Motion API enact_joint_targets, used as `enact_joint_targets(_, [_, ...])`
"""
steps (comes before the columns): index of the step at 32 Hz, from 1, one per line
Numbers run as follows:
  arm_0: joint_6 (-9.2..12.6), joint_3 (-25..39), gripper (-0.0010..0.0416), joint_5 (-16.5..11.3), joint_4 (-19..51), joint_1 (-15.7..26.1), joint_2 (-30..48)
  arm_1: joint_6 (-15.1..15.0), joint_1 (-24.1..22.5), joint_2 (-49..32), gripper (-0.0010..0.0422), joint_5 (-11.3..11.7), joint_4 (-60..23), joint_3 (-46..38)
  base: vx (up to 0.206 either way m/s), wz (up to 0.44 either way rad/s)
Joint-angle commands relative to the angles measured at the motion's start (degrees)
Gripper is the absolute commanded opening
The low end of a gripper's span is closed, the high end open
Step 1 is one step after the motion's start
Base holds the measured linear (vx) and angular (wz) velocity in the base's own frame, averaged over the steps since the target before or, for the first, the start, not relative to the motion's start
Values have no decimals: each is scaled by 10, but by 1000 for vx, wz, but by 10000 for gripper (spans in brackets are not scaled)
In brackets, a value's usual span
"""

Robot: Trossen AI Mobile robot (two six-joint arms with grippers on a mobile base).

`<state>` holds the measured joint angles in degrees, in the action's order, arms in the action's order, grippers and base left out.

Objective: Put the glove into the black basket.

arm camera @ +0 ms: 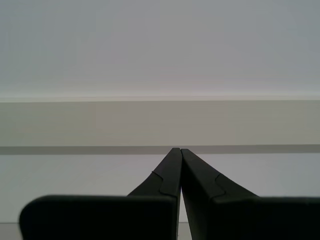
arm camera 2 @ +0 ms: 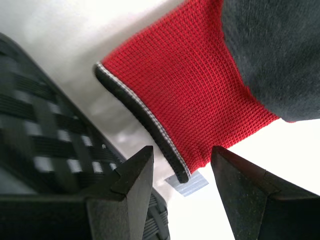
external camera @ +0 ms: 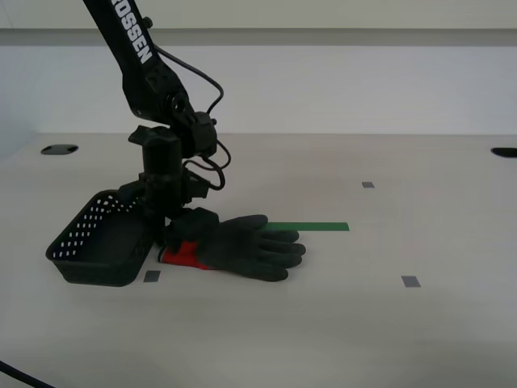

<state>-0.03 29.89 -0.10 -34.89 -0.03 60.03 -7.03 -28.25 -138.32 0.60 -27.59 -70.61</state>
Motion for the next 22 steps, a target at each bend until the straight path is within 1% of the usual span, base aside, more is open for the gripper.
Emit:
enact_joint_targets(1, [0, 1, 1, 1, -2, 0, 0, 4, 0, -2, 155, 1, 5, 1, 0, 0])
enact_joint_targets(6, [0, 1, 1, 1, 0, 0, 0, 6, -1, -2, 155, 0, 21, 0, 0, 0])
enact_joint_targets(7, [0, 1, 1, 1, 4, 0, 0, 6, -1, -2, 155, -5, 20, 0, 0, 0])
enact_joint_targets(8, [0, 1, 1, 1, 4, 0, 0, 7, -1, -2, 155, -16, 21, 0, 0, 0])
enact_joint_targets(10, [0, 1, 1, 1, 4, 0, 0, 9, -1, -2, 155, -19, 22, 0, 0, 0])
enact_joint_targets(12, [0, 1, 1, 1, 7, 0, 0, 12, -1, -2, 130, -20, 25, 1, 0, 0])
enact_joint_targets(14, [0, 1, 1, 1, 7, 0, 0, 17, -1, -2, 95, -20, 26, 1, 0, 0])
enact_joint_targets(15, [0, 1, 1, 1, 7, 0, 0, 23, -1, -2, 54, -20, 25, 1, 0, 0])
enact_joint_targets(16, [0, 1, 1, 1, 7, 0, 0, 31, -1, -2, -8, -20, 25, 1, 0, 0])
enact_joint_targets(18, [0, 1, 1, 1, 7, 0, 0, 45, -1, -2, -3, -20, 25, 1, 0, 0])
enact_joint_targets(22, [0, 1, 1, 1, 7, 0, 0, 47, -1, -2, -2, -20, 24, 1, 0, 0])
